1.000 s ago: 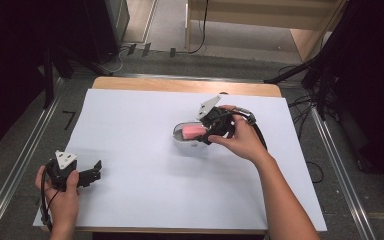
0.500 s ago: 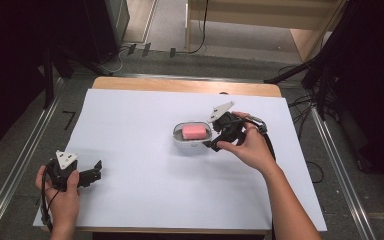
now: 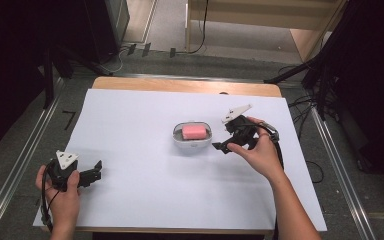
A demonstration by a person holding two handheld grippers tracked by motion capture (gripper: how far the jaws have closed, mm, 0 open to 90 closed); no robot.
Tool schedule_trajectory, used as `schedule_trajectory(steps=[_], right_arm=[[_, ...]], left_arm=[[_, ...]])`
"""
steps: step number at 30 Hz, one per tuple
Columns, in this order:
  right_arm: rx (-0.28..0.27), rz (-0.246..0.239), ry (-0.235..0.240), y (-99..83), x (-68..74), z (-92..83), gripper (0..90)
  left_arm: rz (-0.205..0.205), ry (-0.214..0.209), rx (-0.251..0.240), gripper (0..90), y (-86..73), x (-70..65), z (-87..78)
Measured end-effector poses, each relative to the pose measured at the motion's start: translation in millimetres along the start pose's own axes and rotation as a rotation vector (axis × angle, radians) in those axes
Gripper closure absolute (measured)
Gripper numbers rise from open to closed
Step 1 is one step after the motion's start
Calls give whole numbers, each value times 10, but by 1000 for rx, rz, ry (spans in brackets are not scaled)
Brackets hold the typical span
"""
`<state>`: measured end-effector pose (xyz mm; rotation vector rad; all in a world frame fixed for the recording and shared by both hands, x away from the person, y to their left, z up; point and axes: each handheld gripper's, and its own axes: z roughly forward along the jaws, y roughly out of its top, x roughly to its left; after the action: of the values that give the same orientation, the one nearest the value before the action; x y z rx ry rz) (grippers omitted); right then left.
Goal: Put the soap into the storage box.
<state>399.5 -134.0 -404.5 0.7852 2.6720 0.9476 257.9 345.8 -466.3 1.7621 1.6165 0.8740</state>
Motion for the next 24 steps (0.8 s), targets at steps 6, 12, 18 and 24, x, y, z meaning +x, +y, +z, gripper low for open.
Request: schedule_trajectory(steps=[6,12,18,24], right_arm=[[-5,40,-5,-166,-31,-40,140],[-8,64,-17,-334,-55,-72,140],[-13,88,-35,-514,-81,-104,140],[-21,122,-53,-688,-93,-150,139]], left_arm=[[4,0,1,1,1,0,0],[2,0,0,1,0,0,1],[3,0,3,1,1,0,1],[4,0,3,1,2,0,0]])
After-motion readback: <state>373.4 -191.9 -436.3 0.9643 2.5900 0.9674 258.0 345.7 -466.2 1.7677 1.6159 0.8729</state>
